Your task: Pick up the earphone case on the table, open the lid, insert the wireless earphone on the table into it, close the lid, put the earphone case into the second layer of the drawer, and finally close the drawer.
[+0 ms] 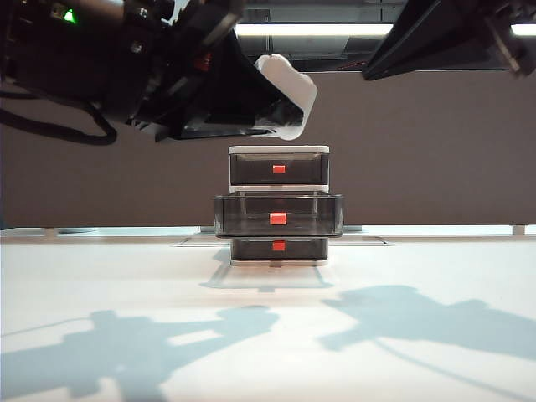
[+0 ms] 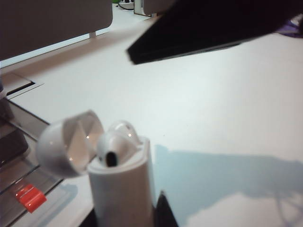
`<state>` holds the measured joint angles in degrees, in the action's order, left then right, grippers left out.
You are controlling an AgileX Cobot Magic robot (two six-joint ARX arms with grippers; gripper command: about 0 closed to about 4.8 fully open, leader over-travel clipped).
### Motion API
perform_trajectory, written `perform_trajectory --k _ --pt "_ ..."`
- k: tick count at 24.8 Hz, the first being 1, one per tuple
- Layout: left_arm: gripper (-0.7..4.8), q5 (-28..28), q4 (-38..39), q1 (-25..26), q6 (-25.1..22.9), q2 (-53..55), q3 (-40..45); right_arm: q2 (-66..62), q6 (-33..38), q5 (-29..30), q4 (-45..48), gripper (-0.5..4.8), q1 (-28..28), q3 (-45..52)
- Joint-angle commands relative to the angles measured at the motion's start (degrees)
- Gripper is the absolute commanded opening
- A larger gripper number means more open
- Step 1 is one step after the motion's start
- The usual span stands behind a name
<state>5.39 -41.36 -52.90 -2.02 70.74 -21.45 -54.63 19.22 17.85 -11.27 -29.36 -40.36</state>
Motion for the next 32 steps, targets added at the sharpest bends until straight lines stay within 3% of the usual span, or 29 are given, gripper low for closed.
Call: perform_trajectory --k 1,10,21,32 --pt "0.48 0.1 -1.1 -0.8 -3.6 -0.2 -0.3 -2.2 -2.3 5.9 3.9 -0.05 1.1 -0.2" --pt "0.48 0.1 -1.2 -3.4 -7.5 -0.2 -0.3 -9.8 -2.6 14.7 9.9 -0.05 1.0 -0.2" --pt "0.48 0.1 -1.5 -3.6 -7.6 -0.2 -0.3 -12.7 -2.8 25.6 11.5 -0.05 1.0 -0.3" --pt "0.48 0.1 -1.6 -3.6 -7.6 -0.2 -0.3 -12.3 -3.3 26.2 11.3 -0.05 1.0 -0.3"
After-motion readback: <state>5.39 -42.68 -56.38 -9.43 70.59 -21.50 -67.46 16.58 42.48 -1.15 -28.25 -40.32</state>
